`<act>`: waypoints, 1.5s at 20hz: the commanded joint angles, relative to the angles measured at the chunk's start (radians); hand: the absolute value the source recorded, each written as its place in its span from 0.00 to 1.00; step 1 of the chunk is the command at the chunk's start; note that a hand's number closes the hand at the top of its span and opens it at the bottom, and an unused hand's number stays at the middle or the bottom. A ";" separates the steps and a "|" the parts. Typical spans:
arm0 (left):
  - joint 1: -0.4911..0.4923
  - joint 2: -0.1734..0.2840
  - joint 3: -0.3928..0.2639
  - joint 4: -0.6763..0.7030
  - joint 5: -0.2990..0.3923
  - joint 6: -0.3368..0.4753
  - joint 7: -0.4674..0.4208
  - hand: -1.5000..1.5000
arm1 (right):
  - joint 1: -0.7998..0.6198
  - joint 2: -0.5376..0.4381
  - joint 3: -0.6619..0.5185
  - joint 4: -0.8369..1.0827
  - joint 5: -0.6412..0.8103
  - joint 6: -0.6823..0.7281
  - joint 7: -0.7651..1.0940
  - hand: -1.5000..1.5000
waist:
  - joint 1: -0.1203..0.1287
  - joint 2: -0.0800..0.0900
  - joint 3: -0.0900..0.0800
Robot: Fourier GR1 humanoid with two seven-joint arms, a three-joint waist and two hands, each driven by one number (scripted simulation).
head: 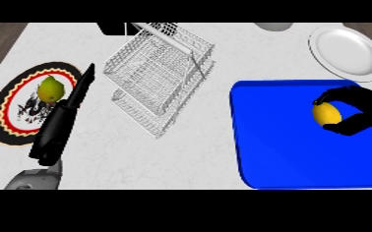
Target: Pick the lemon from the tray and place it in the tiered basket
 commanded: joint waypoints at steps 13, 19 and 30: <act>0.043 0.003 0.052 0.031 -0.008 0.003 -0.011 0.50 | 0.142 -0.037 0.047 -0.283 0.279 -0.487 0.318 1.00 | -0.090 -0.037 -0.010; 0.064 0.023 0.078 -0.008 0.007 -0.006 0.012 0.50 | 0.227 0.037 0.095 -0.598 0.370 -0.597 0.539 1.00 | -0.107 -0.046 -0.003; 0.078 0.020 0.077 -0.039 0.034 -0.028 0.017 0.50 | 0.266 0.197 0.181 -1.359 0.334 -0.480 0.925 1.00 | -0.078 -0.032 0.001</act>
